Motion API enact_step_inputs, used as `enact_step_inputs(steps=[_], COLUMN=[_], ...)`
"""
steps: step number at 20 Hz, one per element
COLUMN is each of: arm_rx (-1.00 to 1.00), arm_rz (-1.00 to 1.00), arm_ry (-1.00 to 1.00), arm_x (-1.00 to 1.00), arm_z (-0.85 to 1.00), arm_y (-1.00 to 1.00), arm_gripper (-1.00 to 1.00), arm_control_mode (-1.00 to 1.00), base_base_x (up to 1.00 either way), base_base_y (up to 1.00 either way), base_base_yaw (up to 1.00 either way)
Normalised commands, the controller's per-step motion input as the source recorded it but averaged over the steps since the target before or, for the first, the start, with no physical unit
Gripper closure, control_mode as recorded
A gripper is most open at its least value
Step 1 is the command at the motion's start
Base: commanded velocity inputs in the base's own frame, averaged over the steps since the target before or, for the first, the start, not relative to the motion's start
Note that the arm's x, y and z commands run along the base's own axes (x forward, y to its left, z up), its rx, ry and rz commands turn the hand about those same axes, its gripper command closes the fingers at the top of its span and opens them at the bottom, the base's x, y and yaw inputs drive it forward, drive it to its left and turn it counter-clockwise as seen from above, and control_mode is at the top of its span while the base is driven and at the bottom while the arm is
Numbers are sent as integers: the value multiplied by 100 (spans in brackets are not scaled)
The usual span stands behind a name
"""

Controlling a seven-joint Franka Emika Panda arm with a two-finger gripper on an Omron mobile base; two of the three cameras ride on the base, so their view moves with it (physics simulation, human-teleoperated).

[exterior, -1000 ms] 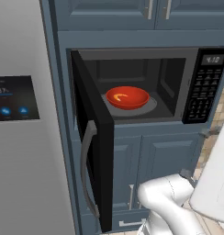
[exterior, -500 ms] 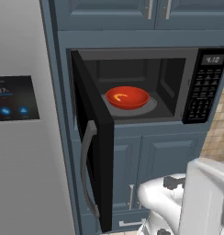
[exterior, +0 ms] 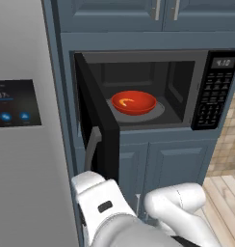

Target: Remove the kiwi from the bowl and place it on the small plate. Then place the bowl with only the shrimp in the microwave, close the door, and press the start button to microwave the shrimp.

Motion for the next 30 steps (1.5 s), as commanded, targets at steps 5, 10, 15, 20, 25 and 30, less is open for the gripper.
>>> enact_step_inputs(steps=[5, 10, 15, 20, 25, 30], arm_rx=[-24, -16, -6, 0, 0, 0], arm_rz=[0, -4, -15, -16, -5, 0], arm_ry=[1, 0, 0, 0, 0, 0], arm_x=[100, 89, 23, 2, 24, 28], arm_z=[-79, -62, -2, 24, 21, 34], arm_y=[35, 1, -47, -85, -99, -94], arm_gripper=[-100, -100, -100, -100, -100, -100], arm_control_mode=[-100, -100, -100, -100, -100, -100], base_base_x=[0, 0, 0, 0, 0, 0], base_base_y=[0, 0, 0, 0, 0, 0], base_base_yaw=[0, 0, 0, 0, 0, 0])
